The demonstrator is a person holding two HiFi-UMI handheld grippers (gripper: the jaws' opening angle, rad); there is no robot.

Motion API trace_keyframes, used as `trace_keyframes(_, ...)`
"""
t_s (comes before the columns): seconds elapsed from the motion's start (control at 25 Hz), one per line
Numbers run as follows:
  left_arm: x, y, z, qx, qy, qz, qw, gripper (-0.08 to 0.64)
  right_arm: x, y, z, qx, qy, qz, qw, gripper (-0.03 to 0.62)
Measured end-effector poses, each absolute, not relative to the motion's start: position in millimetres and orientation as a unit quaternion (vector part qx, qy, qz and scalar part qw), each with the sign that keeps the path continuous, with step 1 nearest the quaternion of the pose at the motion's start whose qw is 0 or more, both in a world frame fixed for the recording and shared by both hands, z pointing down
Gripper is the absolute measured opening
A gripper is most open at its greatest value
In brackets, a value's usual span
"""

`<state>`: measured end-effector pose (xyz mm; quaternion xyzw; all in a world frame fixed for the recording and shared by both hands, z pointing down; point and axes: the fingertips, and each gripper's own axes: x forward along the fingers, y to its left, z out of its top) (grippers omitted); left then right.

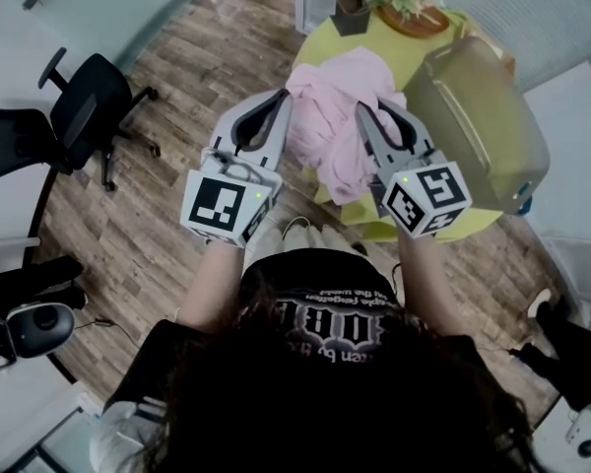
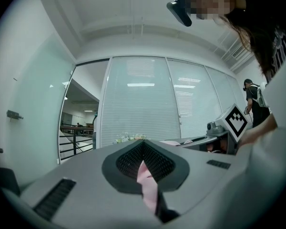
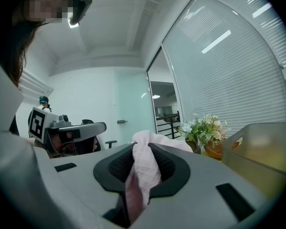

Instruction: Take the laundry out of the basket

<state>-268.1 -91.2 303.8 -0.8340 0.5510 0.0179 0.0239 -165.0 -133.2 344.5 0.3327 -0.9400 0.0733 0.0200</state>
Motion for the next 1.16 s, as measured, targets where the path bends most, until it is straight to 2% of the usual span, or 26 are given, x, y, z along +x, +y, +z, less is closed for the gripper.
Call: trace_keyframes(1.16,-269.3,-95.6,305.0,-0.836,0.547,0.013,0.026,0.0,-161.3,-136.1,341.8,0.338,-0.939,0.062,0.02,0.077)
